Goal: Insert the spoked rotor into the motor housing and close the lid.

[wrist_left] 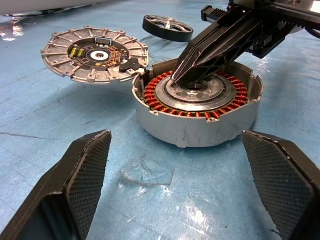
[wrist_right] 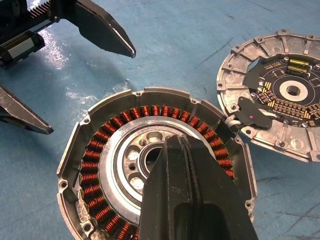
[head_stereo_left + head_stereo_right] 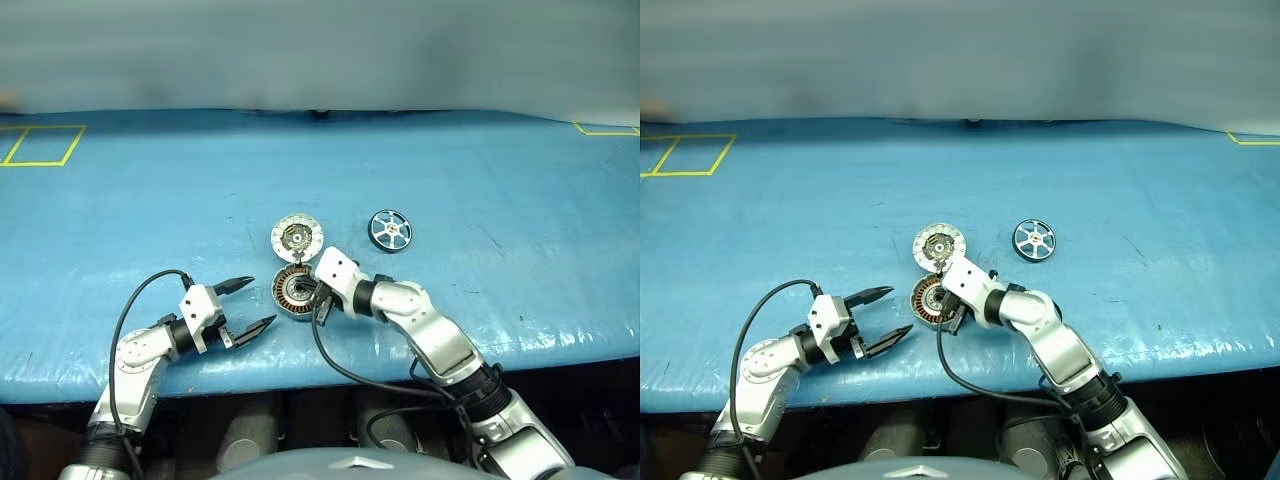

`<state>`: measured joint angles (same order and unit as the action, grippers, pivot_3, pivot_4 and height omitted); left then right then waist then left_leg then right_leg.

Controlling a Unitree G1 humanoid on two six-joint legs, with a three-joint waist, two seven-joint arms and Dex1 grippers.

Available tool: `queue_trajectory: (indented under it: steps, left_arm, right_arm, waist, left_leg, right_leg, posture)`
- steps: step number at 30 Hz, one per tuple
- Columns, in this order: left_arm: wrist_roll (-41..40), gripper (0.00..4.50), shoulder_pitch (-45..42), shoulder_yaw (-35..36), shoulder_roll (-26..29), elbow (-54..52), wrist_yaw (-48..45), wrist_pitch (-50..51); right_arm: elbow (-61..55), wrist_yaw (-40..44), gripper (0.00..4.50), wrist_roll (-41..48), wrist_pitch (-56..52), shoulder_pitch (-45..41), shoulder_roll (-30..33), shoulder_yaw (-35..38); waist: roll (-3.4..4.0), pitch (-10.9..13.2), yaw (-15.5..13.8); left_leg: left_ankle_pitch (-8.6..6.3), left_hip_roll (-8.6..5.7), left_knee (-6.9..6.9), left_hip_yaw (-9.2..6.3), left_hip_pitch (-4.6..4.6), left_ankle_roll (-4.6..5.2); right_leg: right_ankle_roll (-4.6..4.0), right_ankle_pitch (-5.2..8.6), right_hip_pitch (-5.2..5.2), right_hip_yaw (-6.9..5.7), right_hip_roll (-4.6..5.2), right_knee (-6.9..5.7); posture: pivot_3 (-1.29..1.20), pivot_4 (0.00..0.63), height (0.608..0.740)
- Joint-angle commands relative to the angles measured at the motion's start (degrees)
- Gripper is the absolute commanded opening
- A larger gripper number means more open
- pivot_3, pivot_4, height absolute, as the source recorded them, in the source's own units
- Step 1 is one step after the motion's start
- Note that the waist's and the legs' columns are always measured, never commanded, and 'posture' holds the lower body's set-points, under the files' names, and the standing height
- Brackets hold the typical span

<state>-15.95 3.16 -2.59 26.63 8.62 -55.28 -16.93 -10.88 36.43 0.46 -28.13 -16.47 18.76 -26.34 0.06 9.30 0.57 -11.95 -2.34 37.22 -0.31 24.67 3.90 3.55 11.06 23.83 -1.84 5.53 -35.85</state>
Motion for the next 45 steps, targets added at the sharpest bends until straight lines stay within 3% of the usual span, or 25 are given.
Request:
queue_trajectory:
  steps: [1, 14, 25, 32, 38, 45]
  left_arm:
    - [-0.07, 4.44, 0.0, 0.78, 0.32, -0.59, 0.1, -0.96]
    - [0.03, 4.44, -0.19, 0.72, 0.36, -0.51, 0.44, -0.83]
    - [-1.14, 4.44, -0.31, 1.7, 0.34, -0.5, 0.14, -1.25]
    - [-1.57, 4.44, -0.54, 2.17, 0.16, -0.53, -0.18, -1.35]
    - [-2.23, 4.44, -0.53, 2.62, 0.43, -1.1, -0.68, -0.69]
    - [-1.97, 4.44, -0.44, 2.49, 0.16, -1.64, -0.53, -0.4]
  right_arm:
    - [-0.72, 1.2, 0.01, -1.04, -1.69, 1.52, 1.46, -1.61]
    - [-1.0, 1.7, 0.01, -1.54, -1.67, 1.22, 2.01, -2.57]
    - [-8.62, 0.87, 0.01, 9.18, -0.7, 1.98, -1.21, 9.75]
    - [-6.13, -4.83, 0.01, 3.24, -2.8, 2.29, 6.37, 16.05]
    - [-1.23, -11.38, 1.83, -1.43, -4.79, 0.62, 9.33, 20.39]
    - [4.89, -12.6, 1.83, -2.4, -4.32, -2.06, 10.54, 22.59]
  waist:
    - [0.0, 0.0, -0.01]
    - [0.0, 0.0, -0.09]
    - [0.0, 0.03, -0.05]
    - [-0.01, 0.04, -0.4]
    - [-0.01, 0.04, -0.34]
    - [-0.01, 0.04, -0.44]
  left_leg:
    - [0.0, 0.0, -0.01, 0.0, 0.0, 0.0]
    - [0.0, -0.01, -0.05, -0.02, 0.01, 0.0]
    - [0.0, 0.0, -0.05, -0.05, 0.07, -0.01]
    - [-0.01, -0.05, -0.06, -0.03, 0.1, -0.01]
    - [0.0, -0.02, -0.14, -0.02, 0.11, -0.02]
    - [0.01, -0.03, -0.12, -0.01, 0.12, 0.0]
  right_leg:
    - [0.0, 0.0, 0.0, 0.0, 0.0, 0.01]
    - [-0.02, 0.01, 0.0, -0.05, 0.02, 0.05]
    - [0.0, 0.02, 0.04, -0.06, 0.02, 0.05]
    - [-0.07, -0.02, 0.04, -0.07, 0.07, 0.08]
    - [-0.24, -0.03, 0.11, -0.08, 0.04, 0.06]
    - [-0.22, -0.02, 0.07, -0.14, 0.02, 0.07]
  posture:
    - [0.0, 0.15, 0.74]
    - [0.0, 0.15, 0.74]
    - [0.0, 0.15, 0.74]
    - [0.0, 0.15, 0.74]
    - [0.0, 0.15, 0.74]
    - [0.0, 0.15, 0.74]
